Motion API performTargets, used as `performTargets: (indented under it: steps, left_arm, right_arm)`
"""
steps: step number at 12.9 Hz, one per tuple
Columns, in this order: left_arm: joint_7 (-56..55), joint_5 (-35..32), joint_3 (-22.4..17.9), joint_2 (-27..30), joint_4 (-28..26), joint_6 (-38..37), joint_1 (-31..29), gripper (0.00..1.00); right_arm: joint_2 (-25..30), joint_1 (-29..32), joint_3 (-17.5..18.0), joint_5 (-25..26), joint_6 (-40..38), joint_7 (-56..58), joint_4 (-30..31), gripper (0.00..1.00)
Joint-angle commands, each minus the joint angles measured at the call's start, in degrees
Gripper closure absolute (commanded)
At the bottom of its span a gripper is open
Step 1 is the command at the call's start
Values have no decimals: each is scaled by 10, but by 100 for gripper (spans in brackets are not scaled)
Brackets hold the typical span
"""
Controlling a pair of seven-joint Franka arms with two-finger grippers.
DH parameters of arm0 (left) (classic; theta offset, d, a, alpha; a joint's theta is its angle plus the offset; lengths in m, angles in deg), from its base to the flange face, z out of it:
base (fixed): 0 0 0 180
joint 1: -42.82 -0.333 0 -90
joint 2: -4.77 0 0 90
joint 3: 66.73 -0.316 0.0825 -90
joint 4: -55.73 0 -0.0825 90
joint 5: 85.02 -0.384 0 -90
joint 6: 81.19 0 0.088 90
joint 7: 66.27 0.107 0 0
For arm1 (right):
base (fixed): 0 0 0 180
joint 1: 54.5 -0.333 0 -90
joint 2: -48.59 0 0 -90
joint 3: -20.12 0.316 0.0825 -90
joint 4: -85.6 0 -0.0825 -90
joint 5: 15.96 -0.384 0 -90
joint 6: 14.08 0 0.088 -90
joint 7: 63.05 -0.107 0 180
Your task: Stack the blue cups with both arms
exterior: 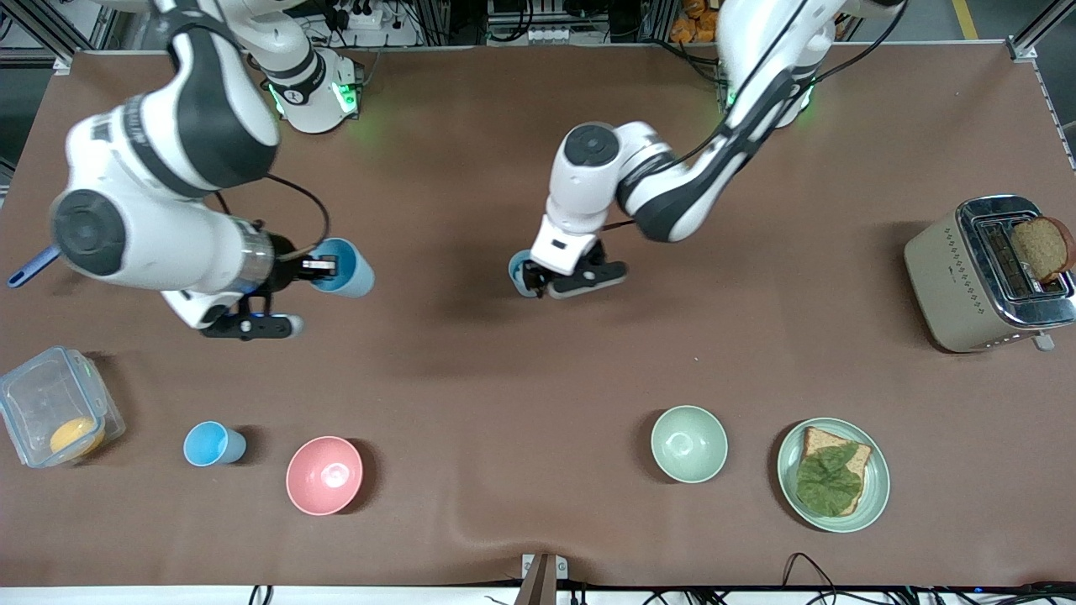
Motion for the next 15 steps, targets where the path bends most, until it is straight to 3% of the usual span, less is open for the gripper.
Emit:
performTargets:
  steps: [1,3,7,11,15]
  left_arm:
    - [85,39,5,80,54,-138,-33,0]
    - [174,67,3,109,91,-212,-81,0]
    - [427,100,4,170,90,-266,-206,0]
    - [508,107,0,195,100,-316,-247,0]
    - [561,138,1,211,116,-364,-281,0]
  right_arm:
    - [2,-63,-6,3,54,-113,33,100]
    - [-8,-110,-6,2,96,-194,54,100]
    - [-49,-186,-6,3,166,-319,61,100]
    - [-104,-251,-6,9,210,-425,61,100]
    - [-122,-265,-6,15,232,-440,61,100]
